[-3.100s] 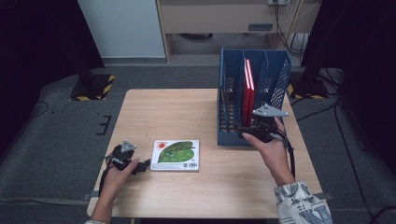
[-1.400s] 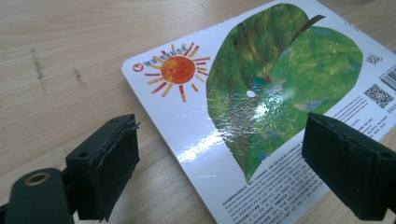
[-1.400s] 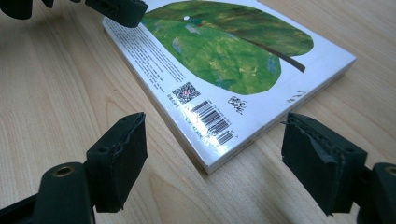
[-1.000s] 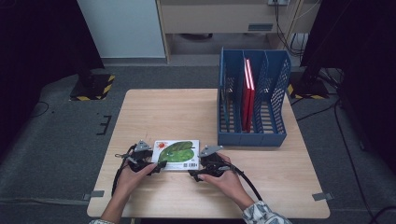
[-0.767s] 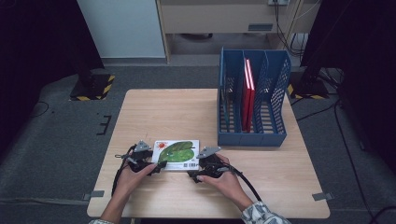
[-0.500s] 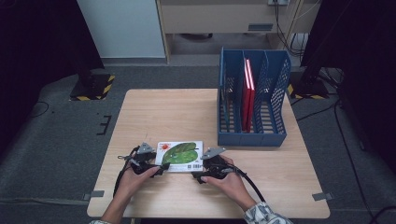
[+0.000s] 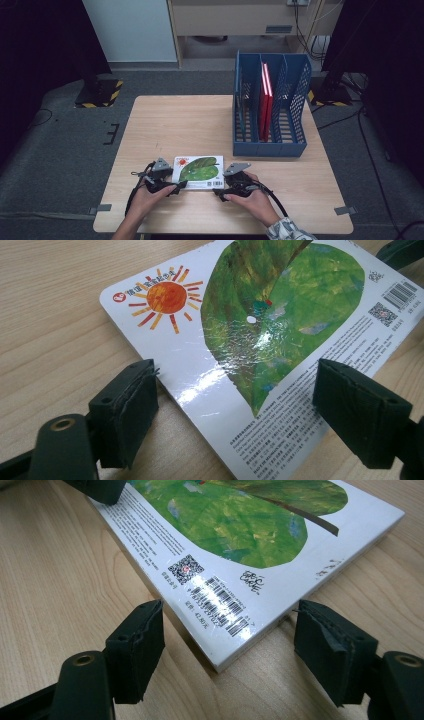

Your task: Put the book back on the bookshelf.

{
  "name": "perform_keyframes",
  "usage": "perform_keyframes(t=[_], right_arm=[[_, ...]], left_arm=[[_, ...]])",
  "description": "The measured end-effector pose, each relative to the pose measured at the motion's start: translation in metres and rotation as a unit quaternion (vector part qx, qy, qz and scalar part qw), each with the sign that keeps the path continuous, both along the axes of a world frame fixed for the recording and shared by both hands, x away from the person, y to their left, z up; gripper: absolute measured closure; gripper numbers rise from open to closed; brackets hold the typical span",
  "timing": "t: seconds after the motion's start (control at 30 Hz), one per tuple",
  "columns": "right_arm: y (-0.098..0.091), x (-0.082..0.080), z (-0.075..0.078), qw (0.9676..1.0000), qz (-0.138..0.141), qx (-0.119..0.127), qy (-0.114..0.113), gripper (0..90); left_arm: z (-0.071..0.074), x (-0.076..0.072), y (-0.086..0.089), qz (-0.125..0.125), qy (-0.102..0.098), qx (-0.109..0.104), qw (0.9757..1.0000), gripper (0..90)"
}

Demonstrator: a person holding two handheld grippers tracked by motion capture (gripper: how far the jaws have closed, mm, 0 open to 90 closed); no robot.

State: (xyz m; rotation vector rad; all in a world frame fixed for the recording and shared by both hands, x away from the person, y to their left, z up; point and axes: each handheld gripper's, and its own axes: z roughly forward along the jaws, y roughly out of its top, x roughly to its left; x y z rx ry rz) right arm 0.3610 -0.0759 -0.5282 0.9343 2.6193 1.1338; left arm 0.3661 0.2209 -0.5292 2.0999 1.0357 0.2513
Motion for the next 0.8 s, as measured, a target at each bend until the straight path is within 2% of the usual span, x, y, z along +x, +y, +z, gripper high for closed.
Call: perform_keyframes(t=[0.1, 0.27, 0.33, 0.37, 0.5, 0.63, 0.8], right_arm=[[0.0, 0.001, 0.0, 1.0, -0.003, -0.003, -0.004, 30.6], [0.001, 0.001, 0.0, 0.9998, 0.002, -0.013, -0.012, 30.8], [0.002, 0.0, 0.0, 0.9998, 0.002, -0.014, -0.014, 28.9], [0.003, 0.0, 0.0, 0.9998, 0.002, -0.015, -0.011, 26.5], [0.006, -0.002, -0.002, 0.9992, 0.01, -0.027, -0.026, 21.7], [0.007, -0.003, -0.002, 0.999, 0.01, -0.032, -0.03, 22.2], [0.007, -0.003, -0.001, 0.9985, 0.01, -0.04, -0.036, 25.3]], left_arm=[[0.0, 0.002, -0.002, -0.012, 0.005, 0.004, 0.9999, 13.1], [0.003, 0.007, 0.0, -0.005, -0.01, 0.011, 0.9999, 8.7], [0.004, 0.008, 0.001, -0.003, -0.012, 0.007, 0.9999, 8.6], [0.006, 0.011, 0.005, 0.001, -0.016, -0.007, 0.9999, 8.3], [0.011, 0.02, 0.006, -0.005, -0.017, -0.019, 0.9997, 7.9], [0.014, 0.03, 0.005, -0.022, -0.024, -0.006, 0.9995, 9.0], [0.014, 0.041, 0.008, -0.034, -0.017, 0.002, 0.9993, 10.3]])
